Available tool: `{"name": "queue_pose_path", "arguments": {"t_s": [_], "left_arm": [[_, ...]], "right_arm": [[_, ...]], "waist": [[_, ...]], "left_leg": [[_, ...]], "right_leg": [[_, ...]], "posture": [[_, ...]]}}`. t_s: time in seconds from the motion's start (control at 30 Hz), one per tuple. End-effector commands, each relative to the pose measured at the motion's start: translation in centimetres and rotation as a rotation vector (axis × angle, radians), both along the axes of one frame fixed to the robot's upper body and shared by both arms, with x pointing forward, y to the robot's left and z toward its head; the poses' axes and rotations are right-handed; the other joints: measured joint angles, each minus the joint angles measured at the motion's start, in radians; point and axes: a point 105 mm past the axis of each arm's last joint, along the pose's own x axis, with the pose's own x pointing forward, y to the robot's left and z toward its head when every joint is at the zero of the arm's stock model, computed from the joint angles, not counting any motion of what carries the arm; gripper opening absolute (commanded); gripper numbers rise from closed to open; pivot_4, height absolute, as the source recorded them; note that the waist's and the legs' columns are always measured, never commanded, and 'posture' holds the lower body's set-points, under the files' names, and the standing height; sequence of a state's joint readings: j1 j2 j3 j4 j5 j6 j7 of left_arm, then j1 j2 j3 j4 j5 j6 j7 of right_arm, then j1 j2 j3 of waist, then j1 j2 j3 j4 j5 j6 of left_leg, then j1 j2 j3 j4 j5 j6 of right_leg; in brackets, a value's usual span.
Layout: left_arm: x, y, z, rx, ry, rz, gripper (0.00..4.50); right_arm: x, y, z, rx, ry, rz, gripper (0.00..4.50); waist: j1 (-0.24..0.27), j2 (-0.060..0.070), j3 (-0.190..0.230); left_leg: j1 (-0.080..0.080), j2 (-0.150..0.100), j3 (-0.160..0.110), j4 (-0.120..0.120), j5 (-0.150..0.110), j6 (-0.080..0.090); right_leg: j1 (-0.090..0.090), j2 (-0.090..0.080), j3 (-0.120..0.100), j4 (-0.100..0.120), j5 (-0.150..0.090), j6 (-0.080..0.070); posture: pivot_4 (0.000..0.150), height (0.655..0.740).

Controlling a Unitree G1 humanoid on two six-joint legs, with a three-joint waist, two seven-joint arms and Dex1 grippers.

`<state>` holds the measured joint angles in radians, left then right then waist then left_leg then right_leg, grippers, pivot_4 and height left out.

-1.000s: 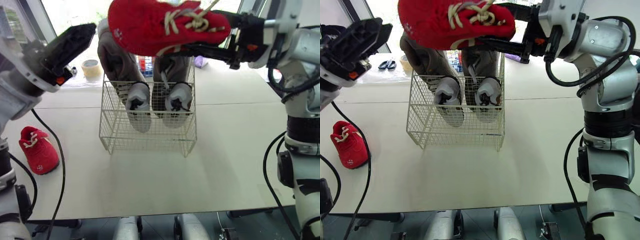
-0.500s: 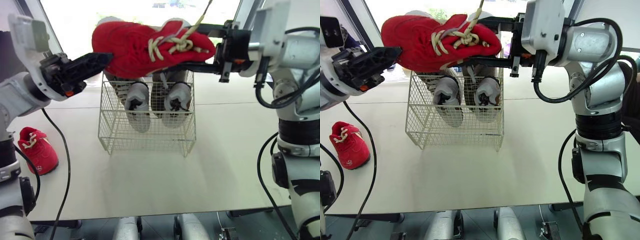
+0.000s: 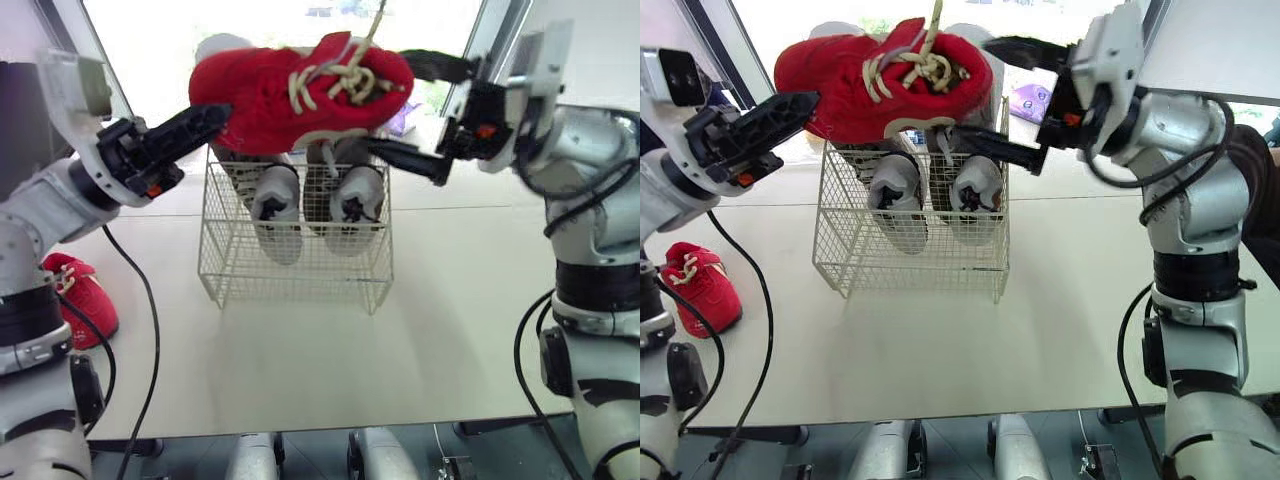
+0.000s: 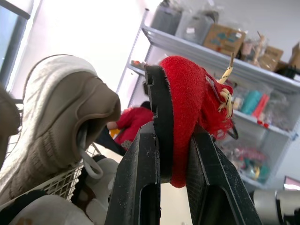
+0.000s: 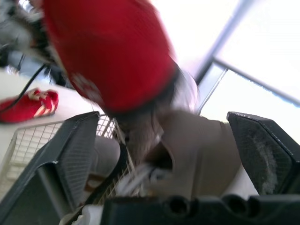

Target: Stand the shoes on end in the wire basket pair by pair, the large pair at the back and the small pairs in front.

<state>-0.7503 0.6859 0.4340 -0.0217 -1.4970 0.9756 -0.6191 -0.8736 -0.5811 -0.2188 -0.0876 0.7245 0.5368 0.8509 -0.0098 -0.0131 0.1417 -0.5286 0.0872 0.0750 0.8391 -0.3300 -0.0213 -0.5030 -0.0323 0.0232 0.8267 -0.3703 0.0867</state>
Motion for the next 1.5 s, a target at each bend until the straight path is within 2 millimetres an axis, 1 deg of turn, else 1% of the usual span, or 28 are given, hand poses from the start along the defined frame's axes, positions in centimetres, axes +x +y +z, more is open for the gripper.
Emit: {"name": "queue_pose_path", "arguments": {"t_s": [0.03,0.07,0.13,0.17,0.27,0.33,0.43,0.5,0.63,0.8,0.9,1.0,1.1,1.13,1.23,1.3,1.33,1.4,1.5], "left_arm": [[-1.7,0.4,2.3,-0.156,-0.097,0.043,0.21],[-1.8,0.2,2.3,-0.176,-0.096,0.050,0.21],[-1.7,-0.7,2.3,-0.247,-0.096,0.076,0.21],[-1.6,-1.0,2.3,-0.273,-0.095,0.088,0.21],[-1.3,-2.0,2.3,-0.341,-0.101,0.109,0.21],[-1.2,-2.8,2.0,-0.350,-0.096,0.104,0.21],[-1.3,-3.7,1.4,-0.345,-0.085,0.085,0.21],[-1.3,-3.9,1.0,-0.346,-0.075,0.082,0.21],[-1.1,-4.0,0.3,-0.339,-0.059,0.084,0.21],[-1.0,-4.7,-0.6,-0.284,-0.053,0.083,0.21],[-0.9,-5.0,-1.1,-0.266,-0.042,0.078,0.21],[-0.6,-5.1,-1.3,-0.253,-0.036,0.088,0.21],[-0.1,-5.3,-1.6,-0.232,-0.022,0.109,0.21],[0.1,-5.4,-1.7,-0.219,-0.011,0.116,0.68],[0.5,-5.8,-2.0,-0.126,-0.030,0.188,2.08],[0.4,-6.5,-2.9,-0.008,-0.038,0.285,3.03],[0.4,-6.6,-3.1,0.019,-0.039,0.316,3.03],[0.0,-6.4,-3.2,0.000,-0.008,0.366,3.03],[-1.0,-6.4,-3.5,-0.021,0.024,0.383,3.03]], "right_arm": [[-2.2,-0.6,0.7,0.333,0.146,0.139,4.46],[-2.5,-0.5,0.6,0.388,0.178,0.166,4.46],[-3.0,1.0,0.9,0.555,0.236,0.263,4.46],[-3.1,1.8,1.1,0.606,0.256,0.294,4.46],[-3.4,5.2,1.1,0.664,0.303,0.372,4.46],[-3.6,6.4,1.5,0.690,0.311,0.403,4.46],[-3.4,7.2,2.4,0.727,0.296,0.424,4.46],[-3.3,7.4,3.0,0.731,0.274,0.425,4.46],[-3.1,7.5,3.4,0.711,0.244,0.425,4.46],[-2.8,7.6,3.8,0.706,0.222,0.426,4.46],[-2.8,7.7,4.1,0.706,0.211,0.429,3.65],[-3.0,7.7,4.2,0.700,0.204,0.431,2.16],[-3.2,7.8,4.3,0.686,0.201,0.434,0.87],[-3.3,7.8,4.4,0.679,0.196,0.431,0.60],[-3.6,7.4,5.1,0.664,0.173,0.426,0.59],[-3.8,6.2,5.8,0.598,0.117,0.410,0.59],[-3.9,5.8,6.0,0.570,0.099,0.402,0.59],[-3.8,4.6,6.0,0.471,0.068,0.369,0.59],[-3.9,3.6,5.7,0.362,0.055,0.351,0.59]], "waist": [[-0.002,0.000,0.000],[-0.002,0.000,0.000],[-0.006,0.000,0.000],[-0.008,0.000,0.000],[-0.008,0.000,0.000],[-0.007,0.000,0.000],[-0.001,0.000,0.000],[-0.001,0.000,0.000],[-0.003,0.000,0.000],[-0.005,0.000,0.000],[-0.005,0.000,0.000],[-0.004,0.000,0.000],[-0.004,0.000,0.000],[-0.004,0.000,0.000],[-0.004,0.000,0.000],[-0.004,0.000,0.000],[-0.002,0.001,0.001],[-0.001,0.001,0.001],[-0.003,0.000,0.000]], "left_leg": [[0.000,0.000,0.000,0.001,0.001,-0.002],[0.000,0.000,0.000,0.000,0.001,-0.002],[0.000,0.000,0.000,0.000,0.001,-0.003],[0.000,0.000,0.000,0.001,0.001,-0.003],[0.001,0.000,-0.001,0.000,0.001,-0.002],[0.001,0.000,-0.001,0.000,0.001,-0.001],[0.000,0.000,-0.001,0.000,0.001,-0.001],[0.000,-0.001,-0.001,0.000,0.001,-0.001],[0.000,-0.001,-0.002,0.000,0.001,-0.001],[0.000,-0.001,-0.002,0.000,0.001,-0.001],[0.000,-0.001,-0.002,0.000,0.001,-0.001],[0.000,-0.001,-0.002,0.000,0.001,-0.001],[0.000,-0.001,-0.002,0.000,0.001,-0.001],[0.000,-0.001,-0.002,0.000,0.001,-0.001],[0.000,-0.001,-0.002,0.000,0.001,-0.001],[0.000,-0.001,-0.002,-0.001,0.000,-0.001],[0.000,-0.001,-0.002,-0.001,0.000,-0.001],[-0.001,-0.001,-0.002,-0.001,0.000,0.000],[0.000,-0.001,-0.001,-0.001,-0.001,0.001]], "right_leg": [[0.000,0.000,0.000,0.000,0.000,0.000],[0.000,0.000,0.000,0.000,0.000,0.000],[0.000,0.000,0.000,0.001,0.000,0.000],[-0.001,0.000,0.000,0.003,0.000,0.001],[-0.002,0.002,0.001,0.004,0.000,0.001],[-0.001,0.002,0.000,0.004,0.000,0.001],[-0.001,0.002,0.000,0.003,0.000,0.001],[0.000,0.002,0.000,0.002,0.000,0.001],[0.000,0.002,0.000,0.001,0.000,0.000],[0.000,0.002,0.000,0.001,0.000,0.000],[0.000,0.003,0.000,0.001,0.000,0.000],[0.000,0.003,0.000,0.001,0.000,0.000],[0.000,0.003,0.000,0.001,0.000,0.000],[0.000,0.003,0.000,0.001,0.000,0.000],[0.000,0.003,0.000,0.001,0.000,0.000],[0.000,0.003,0.000,0.001,0.000,0.000],[-0.001,0.003,0.000,0.001,0.000,0.000],[0.000,0.002,0.000,-0.001,0.000,0.000],[0.001,0.002,0.000,-0.002,0.000,0.000]], "posture": [[0.150,0.6552],[0.150,0.6552],[0.150,0.6552],[0.150,0.6552],[0.150,0.6552],[0.150,0.6552],[0.150,0.6552],[0.150,0.6552],[0.150,0.6552],[0.150,0.6552],[0.150,0.6552],[0.150,0.6552],[0.150,0.6552],[0.150,0.6552],[0.150,0.6552],[0.150,0.6552],[0.150,0.6552],[0.150,0.6552],[0.150,0.6552]]}}
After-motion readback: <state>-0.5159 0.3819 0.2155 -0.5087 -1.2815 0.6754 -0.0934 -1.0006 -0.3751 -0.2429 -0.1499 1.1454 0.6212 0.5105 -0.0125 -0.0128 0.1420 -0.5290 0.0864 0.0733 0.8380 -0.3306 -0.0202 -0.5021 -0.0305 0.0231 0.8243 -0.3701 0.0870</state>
